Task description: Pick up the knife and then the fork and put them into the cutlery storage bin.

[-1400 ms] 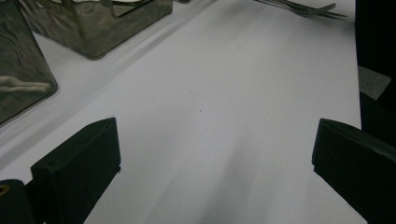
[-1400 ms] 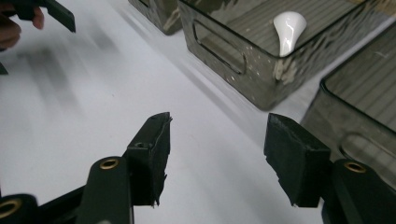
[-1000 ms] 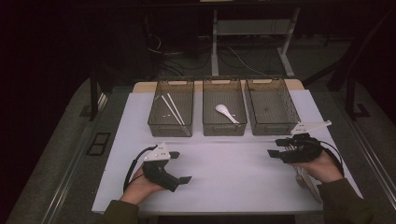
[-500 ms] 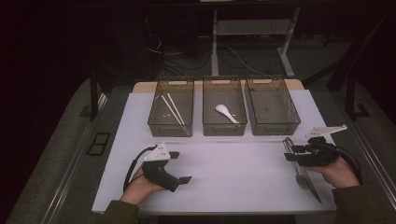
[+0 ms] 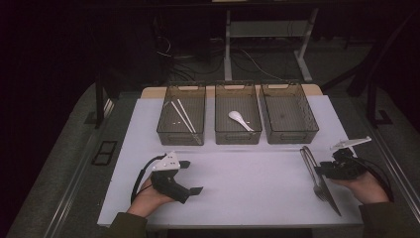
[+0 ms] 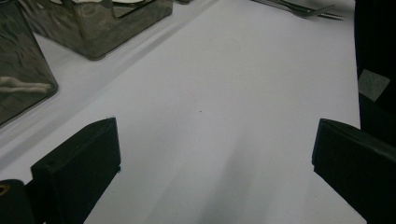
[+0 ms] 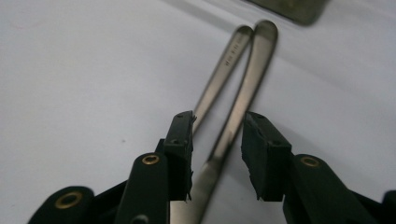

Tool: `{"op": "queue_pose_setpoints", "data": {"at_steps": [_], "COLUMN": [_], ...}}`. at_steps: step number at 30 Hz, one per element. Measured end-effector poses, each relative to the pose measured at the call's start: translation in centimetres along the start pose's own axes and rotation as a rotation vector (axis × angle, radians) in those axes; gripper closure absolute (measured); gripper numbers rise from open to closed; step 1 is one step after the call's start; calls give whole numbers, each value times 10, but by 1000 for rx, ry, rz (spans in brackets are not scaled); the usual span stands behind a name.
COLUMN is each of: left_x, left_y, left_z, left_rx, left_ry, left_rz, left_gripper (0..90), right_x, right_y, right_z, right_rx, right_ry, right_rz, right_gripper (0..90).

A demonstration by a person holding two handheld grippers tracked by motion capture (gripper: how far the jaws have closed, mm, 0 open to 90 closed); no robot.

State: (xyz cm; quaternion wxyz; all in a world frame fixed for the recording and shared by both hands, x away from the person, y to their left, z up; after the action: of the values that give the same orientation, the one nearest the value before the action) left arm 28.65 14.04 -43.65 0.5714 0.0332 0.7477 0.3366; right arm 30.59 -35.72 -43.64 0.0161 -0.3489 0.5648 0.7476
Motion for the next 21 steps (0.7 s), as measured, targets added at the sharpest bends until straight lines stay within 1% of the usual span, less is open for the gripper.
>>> {"op": "queue_pose_setpoints", "data": {"at_steps": [2, 4, 5, 7, 11, 12, 16, 18, 20, 21], "left_x": [-1, -1, -1, -1, -1, -1, -1, -1, -1, -1], "left_y": [1, 0, 0, 0, 0, 0, -1, 0, 0, 0], "left_z": [-1, -2, -2, -3, -2, -2, -2, -2, -2, -2], "left_rx": [-2, -3, -4, -3, -4, -4, -3, -3, -4, -4], "left_ry": [-4, -1, -8, -7, -2, -1, -2, -4, -4, -3], "left_rz": [0, -1, 5, 5, 1, -1, 0, 1, 1, 0], "left_gripper": [4, 4, 4, 4, 4, 4, 4, 4, 4, 4], "right_x": [1, 2, 2, 3, 3, 3, 2, 1, 0, -1], "right_y": [-3, -6, -7, -9, -13, -13, -14, -15, -15, -15], "right_z": [-2, -3, -3, -2, 0, 1, 3, 4, 4, 4], "right_rx": [2, 1, 6, 5, 18, 31, 53, 69, 73, 79], "right_ry": [-11, -27, -28, -34, -27, -25, -27, -14, -17, -10], "right_rz": [5, 31, 36, 43, 67, 71, 84, 93, 102, 108], "right_gripper": [658, 663, 668, 677, 705, 710, 720, 726, 749, 762]}}
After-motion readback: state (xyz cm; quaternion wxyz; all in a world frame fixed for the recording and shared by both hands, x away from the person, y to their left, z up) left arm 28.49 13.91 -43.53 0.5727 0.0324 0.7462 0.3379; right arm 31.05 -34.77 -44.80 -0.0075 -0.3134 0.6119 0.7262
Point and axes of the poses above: each handheld gripper's, and its own axes: y roughly backward along the jaws, x roughly out of its underside, z roughly to its left, the point moved 2 cm from there along -y, roughly forward along the jaws, and after that the axes turned 2 degrees about -x, right-handed, at the moved point
